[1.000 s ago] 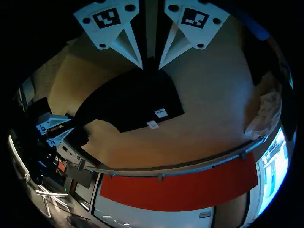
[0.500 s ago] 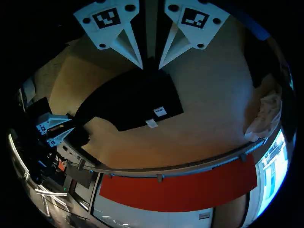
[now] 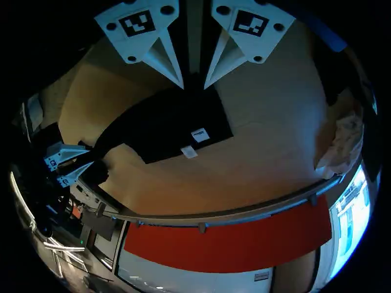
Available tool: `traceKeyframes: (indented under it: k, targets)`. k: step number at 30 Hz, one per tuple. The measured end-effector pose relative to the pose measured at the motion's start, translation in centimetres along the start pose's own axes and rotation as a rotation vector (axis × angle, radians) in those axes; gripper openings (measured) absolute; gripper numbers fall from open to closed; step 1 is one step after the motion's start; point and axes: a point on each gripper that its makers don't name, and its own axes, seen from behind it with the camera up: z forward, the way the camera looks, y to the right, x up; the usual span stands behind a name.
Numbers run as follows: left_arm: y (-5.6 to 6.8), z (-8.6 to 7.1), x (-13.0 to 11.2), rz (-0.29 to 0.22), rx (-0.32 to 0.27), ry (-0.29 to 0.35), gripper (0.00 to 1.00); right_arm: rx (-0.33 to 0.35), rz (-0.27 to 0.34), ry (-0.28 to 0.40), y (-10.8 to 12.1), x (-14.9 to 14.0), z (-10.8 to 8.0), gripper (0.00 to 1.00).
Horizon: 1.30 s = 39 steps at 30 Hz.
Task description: Fold towel
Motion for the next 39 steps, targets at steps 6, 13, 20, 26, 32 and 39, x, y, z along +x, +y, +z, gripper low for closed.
traceKeyframes:
  k: [6,13,20,26,32,39]
  targets:
    - [-0.8,1.6,0.8,0.000,0.009,0.006,0.13,-0.007,0.015,-0.012,1.4,0.1,1.2,0.30]
    - [-1.6,3.7,1.4,-0.011,0.016,0.001,0.13,-0.017,0.039,-0.030,2.9,0.1,2.7,0.30]
    - [-2.3,5.3,1.1,-0.016,0.021,-0.019,0.13,-0.016,0.070,-0.047,3.7,-0.3,4.3,0.30]
    - [-2.6,6.2,0.8,-0.017,0.019,-0.030,0.13,-0.015,0.079,-0.066,4.0,-0.9,5.2,0.30]
    - [-2.9,7.1,0.7,-0.012,0.022,-0.036,0.13,-0.019,0.097,-0.076,4.4,-1.2,6.1,0.30]
    - [-3.5,8.9,0.7,-0.017,0.029,-0.048,0.13,-0.028,0.124,-0.089,5.3,-1.5,7.4,0.30]
